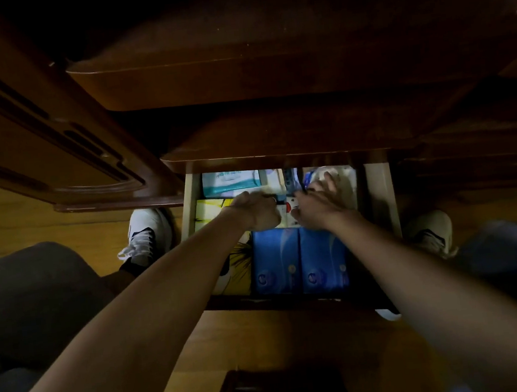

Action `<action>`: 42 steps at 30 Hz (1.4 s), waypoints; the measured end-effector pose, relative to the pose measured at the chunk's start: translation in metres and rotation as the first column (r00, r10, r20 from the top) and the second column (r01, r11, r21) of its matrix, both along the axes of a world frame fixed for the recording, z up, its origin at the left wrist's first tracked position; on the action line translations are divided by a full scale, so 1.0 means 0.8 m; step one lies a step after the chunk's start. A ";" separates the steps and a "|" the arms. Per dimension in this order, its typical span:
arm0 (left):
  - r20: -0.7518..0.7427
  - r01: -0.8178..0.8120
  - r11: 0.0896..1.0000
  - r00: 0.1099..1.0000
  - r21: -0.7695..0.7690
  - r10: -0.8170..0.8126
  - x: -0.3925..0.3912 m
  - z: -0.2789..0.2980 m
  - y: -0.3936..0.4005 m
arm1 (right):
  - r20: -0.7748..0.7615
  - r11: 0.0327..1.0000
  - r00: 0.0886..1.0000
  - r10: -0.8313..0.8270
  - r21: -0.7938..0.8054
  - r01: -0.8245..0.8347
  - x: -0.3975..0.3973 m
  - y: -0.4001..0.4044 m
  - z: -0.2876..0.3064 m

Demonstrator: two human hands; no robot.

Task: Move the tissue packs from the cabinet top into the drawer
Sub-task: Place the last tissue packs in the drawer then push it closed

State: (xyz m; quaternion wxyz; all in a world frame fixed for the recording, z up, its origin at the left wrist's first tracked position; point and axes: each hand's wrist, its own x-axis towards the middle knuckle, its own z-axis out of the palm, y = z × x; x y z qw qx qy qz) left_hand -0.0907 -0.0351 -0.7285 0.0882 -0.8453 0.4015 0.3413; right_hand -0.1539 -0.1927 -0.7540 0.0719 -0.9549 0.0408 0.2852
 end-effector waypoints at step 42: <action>0.336 0.054 0.983 0.942 -0.177 0.009 -0.148 0.103 0.156 | 0.046 0.920 0.940 0.337 -0.227 -0.318 -0.190 -0.008 0.147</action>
